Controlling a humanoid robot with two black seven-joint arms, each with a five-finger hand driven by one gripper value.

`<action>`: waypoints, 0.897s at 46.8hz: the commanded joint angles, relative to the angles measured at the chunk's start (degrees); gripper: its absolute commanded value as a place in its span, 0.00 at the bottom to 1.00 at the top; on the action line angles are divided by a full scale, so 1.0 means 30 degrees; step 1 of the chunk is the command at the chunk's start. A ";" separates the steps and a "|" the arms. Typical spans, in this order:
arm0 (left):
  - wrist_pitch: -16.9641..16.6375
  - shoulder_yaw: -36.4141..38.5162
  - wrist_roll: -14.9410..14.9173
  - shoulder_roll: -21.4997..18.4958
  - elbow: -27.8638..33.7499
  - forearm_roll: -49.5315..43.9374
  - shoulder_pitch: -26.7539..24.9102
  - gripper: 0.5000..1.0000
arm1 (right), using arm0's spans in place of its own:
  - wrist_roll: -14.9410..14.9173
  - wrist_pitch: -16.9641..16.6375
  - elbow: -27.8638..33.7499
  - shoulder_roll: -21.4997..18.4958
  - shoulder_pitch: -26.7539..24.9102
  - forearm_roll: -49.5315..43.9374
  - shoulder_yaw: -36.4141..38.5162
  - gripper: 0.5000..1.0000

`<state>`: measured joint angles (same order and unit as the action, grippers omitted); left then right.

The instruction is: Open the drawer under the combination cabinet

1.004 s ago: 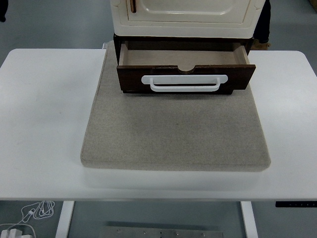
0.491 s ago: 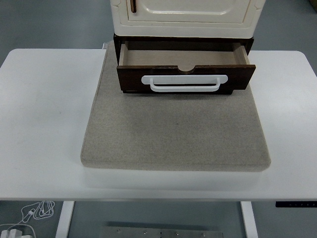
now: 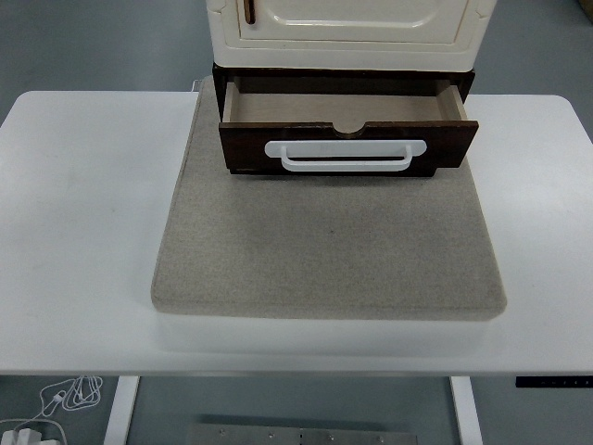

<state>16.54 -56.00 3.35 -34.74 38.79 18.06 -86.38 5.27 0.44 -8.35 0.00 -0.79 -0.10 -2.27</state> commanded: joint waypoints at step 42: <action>-0.3726 0.0006 -0.2259 0.2495 -0.2353 -0.3031 0.7378 1.00 | 0.0002 -0.0088 0.0000 0.0000 0.0058 0.0033 0.0025 0.86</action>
<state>5.44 -55.87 -3.41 -28.83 32.20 9.61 -65.32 5.27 0.19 -8.35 0.00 -0.60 -0.04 -2.24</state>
